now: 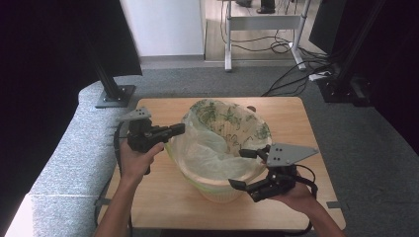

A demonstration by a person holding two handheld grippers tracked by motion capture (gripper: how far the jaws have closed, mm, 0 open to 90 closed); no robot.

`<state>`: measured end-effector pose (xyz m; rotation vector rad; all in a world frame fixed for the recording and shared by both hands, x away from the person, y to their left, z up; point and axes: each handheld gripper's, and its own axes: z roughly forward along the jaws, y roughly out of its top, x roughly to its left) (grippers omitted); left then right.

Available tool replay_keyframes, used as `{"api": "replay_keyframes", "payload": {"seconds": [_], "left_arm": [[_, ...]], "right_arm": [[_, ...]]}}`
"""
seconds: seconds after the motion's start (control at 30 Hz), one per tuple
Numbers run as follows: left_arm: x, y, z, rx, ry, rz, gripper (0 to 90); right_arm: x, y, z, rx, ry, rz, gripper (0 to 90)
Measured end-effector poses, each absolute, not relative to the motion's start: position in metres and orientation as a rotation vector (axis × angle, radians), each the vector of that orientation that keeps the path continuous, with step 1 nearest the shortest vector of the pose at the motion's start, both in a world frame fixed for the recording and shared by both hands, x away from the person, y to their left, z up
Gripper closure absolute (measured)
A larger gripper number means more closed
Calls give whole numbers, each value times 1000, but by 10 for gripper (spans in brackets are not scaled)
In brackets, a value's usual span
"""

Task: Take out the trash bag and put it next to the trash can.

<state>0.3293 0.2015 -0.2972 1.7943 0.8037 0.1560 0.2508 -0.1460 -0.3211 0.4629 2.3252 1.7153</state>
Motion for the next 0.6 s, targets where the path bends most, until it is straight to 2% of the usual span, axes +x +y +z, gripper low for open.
{"api": "replay_keyframes", "payload": {"seconds": [0.2, 0.43, 0.6], "left_arm": [[328, 201, -297, 1797, 805, 158, 900], [328, 201, -297, 1797, 805, 157, 900], [329, 201, -298, 1799, 805, 157, 900]], "right_arm": [[249, -131, -327, 434, 2396, 1654, 212], [248, -128, -328, 414, 2454, 1603, 427], [248, -126, -330, 355, 2521, 1559, 645]]}}
